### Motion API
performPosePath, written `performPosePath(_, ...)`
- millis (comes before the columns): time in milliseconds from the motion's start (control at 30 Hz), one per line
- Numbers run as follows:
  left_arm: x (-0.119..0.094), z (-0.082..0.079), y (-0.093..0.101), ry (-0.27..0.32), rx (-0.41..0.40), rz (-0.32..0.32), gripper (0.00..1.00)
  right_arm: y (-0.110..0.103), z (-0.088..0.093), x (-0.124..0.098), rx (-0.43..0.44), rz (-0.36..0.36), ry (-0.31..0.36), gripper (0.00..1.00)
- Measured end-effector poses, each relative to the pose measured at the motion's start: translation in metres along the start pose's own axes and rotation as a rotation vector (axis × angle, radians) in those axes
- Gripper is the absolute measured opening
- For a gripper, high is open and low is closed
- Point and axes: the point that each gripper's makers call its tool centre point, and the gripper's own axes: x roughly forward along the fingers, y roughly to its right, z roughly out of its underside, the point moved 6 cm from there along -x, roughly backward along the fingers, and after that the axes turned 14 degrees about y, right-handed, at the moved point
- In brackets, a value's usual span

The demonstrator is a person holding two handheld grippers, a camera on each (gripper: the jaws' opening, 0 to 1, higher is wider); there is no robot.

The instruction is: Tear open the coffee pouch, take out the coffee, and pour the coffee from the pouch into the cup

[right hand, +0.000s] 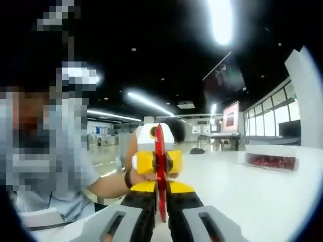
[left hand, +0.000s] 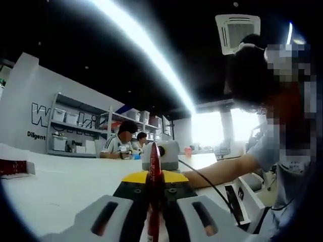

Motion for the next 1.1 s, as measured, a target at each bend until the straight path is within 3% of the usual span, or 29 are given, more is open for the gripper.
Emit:
performPosePath(467, -0.001, 0.001, 0.000, -0.014, -0.047, -0.004, 0.10, 0.002, 0.000, 0.000, -0.004, 0.006, -0.005, 0.07)
performPosePath(567, -0.002, -0.001, -0.001, 0.005, 0.014, -0.021, 0.12, 0.004, 0.000, 0.000, 0.001, 0.031, -0.013, 0.07)
performPosePath(700, -0.005, -0.008, -0.004, 0.057, 0.029, -0.036, 0.12, 0.006, -0.003, -0.002, -0.042, 0.048, 0.004, 0.07)
performPosePath(867, -0.008, -0.016, -0.010, 0.112, -0.003, -0.053, 0.12, 0.008, -0.006, -0.007, 0.022, 0.064, 0.001, 0.08)
performPosePath(1000, -0.009, -0.018, -0.008, 0.126, 0.032, -0.046, 0.12, 0.010, -0.004, -0.010, -0.005, 0.081, -0.017, 0.08)
performPosePath(1100, -0.011, -0.023, -0.012, 0.174, 0.018, -0.053, 0.14, 0.010, -0.005, -0.012, 0.000, 0.083, -0.019, 0.08)
